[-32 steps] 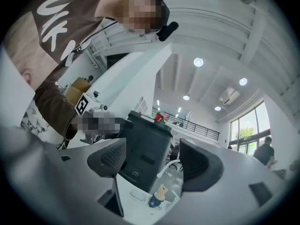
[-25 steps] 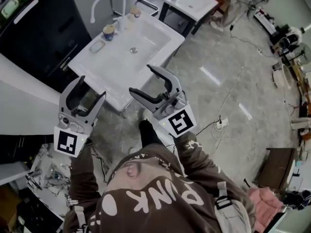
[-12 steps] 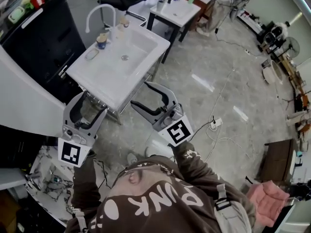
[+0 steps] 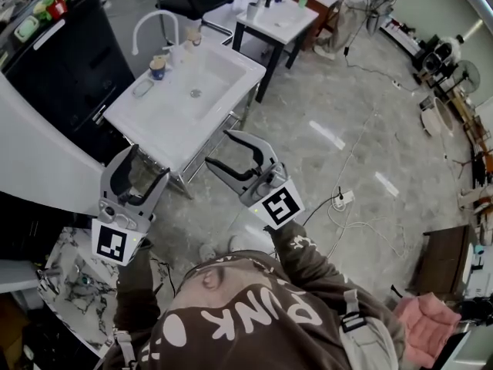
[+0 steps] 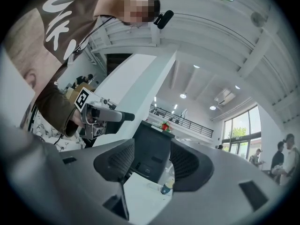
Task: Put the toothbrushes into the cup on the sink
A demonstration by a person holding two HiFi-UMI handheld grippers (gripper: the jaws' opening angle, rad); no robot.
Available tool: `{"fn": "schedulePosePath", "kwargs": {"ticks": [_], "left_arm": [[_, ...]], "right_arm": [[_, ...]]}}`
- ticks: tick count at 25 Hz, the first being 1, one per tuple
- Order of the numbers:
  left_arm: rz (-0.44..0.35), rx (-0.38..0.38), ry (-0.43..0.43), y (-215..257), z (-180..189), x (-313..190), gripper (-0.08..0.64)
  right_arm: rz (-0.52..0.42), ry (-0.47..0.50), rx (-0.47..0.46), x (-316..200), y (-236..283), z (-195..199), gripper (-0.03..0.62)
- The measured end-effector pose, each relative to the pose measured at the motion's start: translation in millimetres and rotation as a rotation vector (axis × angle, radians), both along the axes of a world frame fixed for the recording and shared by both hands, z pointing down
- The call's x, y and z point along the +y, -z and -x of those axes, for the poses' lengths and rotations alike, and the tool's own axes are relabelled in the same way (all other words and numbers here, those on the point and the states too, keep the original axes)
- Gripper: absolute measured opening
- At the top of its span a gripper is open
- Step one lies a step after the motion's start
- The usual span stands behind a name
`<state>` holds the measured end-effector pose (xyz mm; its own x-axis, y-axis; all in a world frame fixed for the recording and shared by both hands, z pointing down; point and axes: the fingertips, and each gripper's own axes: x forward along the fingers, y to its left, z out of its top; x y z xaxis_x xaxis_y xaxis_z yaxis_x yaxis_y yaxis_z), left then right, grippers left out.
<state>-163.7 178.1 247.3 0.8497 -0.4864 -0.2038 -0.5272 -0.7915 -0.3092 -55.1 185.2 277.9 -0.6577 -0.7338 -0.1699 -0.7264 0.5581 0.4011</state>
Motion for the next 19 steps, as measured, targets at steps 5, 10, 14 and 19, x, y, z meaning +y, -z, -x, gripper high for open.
{"fn": "schedulePosePath", "kwargs": {"ticks": [5, 10, 14, 19], "left_arm": [[0.0, -0.012, 0.016, 0, -16, 1, 0.275], [-0.006, -0.017, 0.019, 4, -29, 3, 0.275], [-0.005, -0.024, 0.018, 4, -37, 3, 0.275], [-0.005, -0.037, 0.019, 2, -46, -2, 0.274]], "right_arm": [[-0.003, 0.009, -0.014, 2, 0, -17, 0.23], [-0.009, 0.015, -0.031, 4, 4, -29, 0.23], [-0.014, 0.011, -0.038, 4, 5, -37, 0.229], [-0.02, 0.009, -0.056, -1, 5, -45, 0.222]]}}
